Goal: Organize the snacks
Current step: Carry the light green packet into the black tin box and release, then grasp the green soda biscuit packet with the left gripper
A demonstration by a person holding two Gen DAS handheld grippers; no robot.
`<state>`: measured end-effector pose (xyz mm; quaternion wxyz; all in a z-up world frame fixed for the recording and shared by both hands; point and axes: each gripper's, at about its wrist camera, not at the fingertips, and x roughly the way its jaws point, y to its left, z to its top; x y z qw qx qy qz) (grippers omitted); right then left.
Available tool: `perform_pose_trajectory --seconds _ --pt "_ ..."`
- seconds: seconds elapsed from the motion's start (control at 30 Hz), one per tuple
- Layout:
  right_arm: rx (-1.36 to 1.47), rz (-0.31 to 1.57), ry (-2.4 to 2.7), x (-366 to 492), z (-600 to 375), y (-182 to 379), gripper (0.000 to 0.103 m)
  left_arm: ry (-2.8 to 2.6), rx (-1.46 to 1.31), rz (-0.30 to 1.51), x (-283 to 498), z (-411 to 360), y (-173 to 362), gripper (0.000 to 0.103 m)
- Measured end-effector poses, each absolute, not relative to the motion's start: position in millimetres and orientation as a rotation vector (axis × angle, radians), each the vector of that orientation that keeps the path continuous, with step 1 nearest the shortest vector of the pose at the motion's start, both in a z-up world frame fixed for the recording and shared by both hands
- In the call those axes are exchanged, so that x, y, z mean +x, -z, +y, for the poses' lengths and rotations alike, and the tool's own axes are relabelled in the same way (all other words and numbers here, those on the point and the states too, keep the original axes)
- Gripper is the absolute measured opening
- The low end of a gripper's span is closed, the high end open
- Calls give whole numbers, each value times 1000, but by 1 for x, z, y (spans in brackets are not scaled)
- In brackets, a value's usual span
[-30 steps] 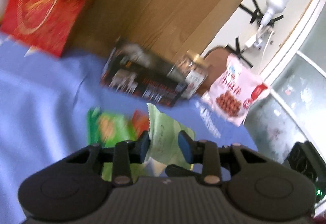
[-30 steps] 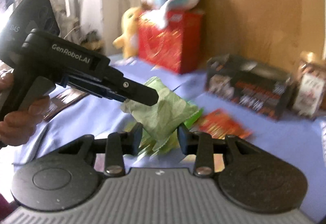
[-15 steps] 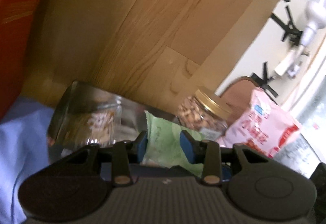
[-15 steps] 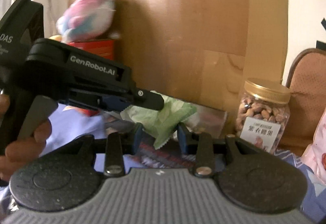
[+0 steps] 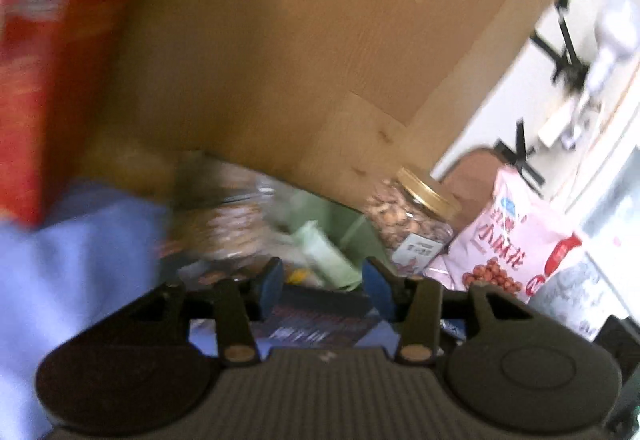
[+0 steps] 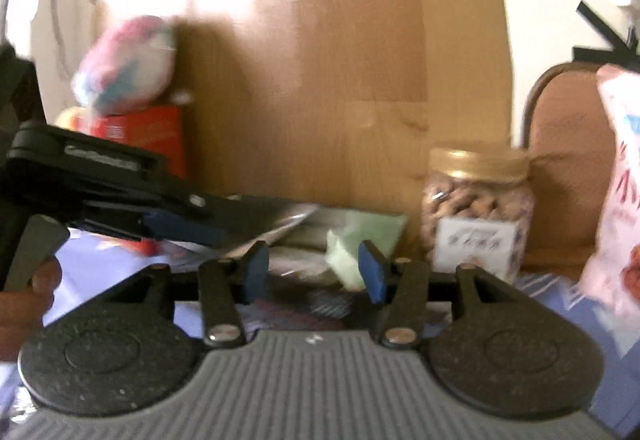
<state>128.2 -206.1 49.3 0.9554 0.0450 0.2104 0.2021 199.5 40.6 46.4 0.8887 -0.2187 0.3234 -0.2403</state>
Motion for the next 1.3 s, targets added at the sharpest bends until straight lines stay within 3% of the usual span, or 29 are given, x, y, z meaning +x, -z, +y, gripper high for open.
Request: perform_pose_trajectory --seconds 0.23,0.57,0.97,1.3 --pt "434 831 -710 119 -177 -23 51 383 -597 717 129 109 -4 49" --pt "409 1005 -630 116 -137 -7 50 433 -676 776 114 121 36 46" --pt "332 947 -589 112 -116 -7 51 464 -717 761 109 124 49 42" --pt "17 689 -584 56 -84 -18 54 480 -670 770 106 118 47 42"
